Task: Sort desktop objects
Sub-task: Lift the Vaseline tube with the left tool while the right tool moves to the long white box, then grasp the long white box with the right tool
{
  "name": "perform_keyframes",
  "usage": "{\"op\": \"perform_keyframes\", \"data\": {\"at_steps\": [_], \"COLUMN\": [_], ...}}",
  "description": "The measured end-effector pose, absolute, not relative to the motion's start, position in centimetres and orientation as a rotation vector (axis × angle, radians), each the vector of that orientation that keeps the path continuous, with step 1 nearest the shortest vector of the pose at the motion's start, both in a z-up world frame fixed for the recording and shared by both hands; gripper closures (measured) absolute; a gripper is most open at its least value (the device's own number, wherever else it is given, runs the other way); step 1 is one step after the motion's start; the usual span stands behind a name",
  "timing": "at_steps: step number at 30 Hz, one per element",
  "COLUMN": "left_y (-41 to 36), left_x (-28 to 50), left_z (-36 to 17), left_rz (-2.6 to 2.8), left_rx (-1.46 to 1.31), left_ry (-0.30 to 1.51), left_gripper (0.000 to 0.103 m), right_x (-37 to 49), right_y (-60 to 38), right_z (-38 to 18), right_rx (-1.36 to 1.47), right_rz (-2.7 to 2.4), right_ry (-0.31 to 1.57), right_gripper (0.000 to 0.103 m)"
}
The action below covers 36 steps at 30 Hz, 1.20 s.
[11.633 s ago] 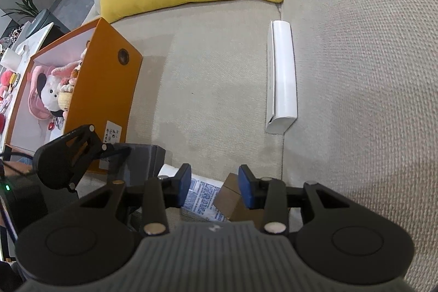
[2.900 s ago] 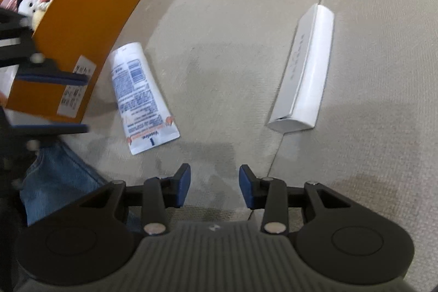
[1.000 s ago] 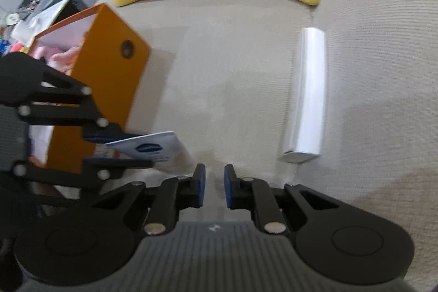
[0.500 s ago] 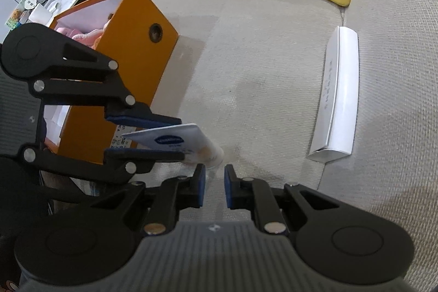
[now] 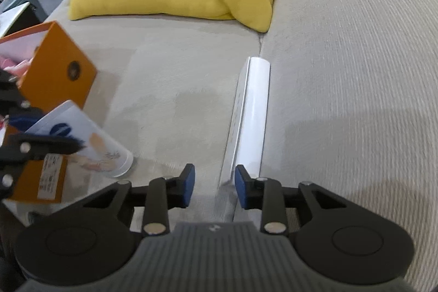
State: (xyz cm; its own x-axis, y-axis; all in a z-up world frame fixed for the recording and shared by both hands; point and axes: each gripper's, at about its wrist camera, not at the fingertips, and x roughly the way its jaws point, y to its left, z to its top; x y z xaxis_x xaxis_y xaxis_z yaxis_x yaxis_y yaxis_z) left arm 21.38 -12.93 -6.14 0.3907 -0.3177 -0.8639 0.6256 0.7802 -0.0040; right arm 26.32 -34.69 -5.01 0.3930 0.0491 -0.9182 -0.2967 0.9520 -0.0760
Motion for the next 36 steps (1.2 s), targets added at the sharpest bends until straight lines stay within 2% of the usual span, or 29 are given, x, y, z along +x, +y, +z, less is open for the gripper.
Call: {"op": "perform_keyframes", "data": {"at_steps": [2,11,15,23,30,36], "left_y": [-12.7,-10.8,-10.5,-9.2,-8.1,-6.3], "left_x": [21.7,22.9,23.3,23.5,24.0,22.7], "left_z": [-6.2,-6.2,-6.5,-6.6,-6.7,-3.3], "left_rz": [-0.604,-0.585,-0.596,-0.607,-0.609,-0.642], "left_rx": [0.333,0.259,0.244,0.192,0.128,0.067], "left_ry": [1.008,1.011,1.001,0.997,1.010,0.957], "left_gripper": [0.092,0.092,0.092,0.092,0.092,0.092], "right_x": [27.7,34.1,35.7,37.7,37.4,34.9], "right_y": [-34.2,-31.5,-31.6,-32.1,-32.6,-32.2], "right_z": [-5.2,-7.6,-8.4,-10.1,-9.7,-6.2], "right_rx": [-0.262,-0.394,-0.359,-0.228,-0.187,-0.196], "right_rz": [0.174,-0.076,-0.122,-0.129,-0.071,0.011], "right_ry": [1.160,1.305,1.357,1.457,1.461,1.386], "right_gripper": [0.062,0.063,0.063,0.072,0.072,0.072]}}
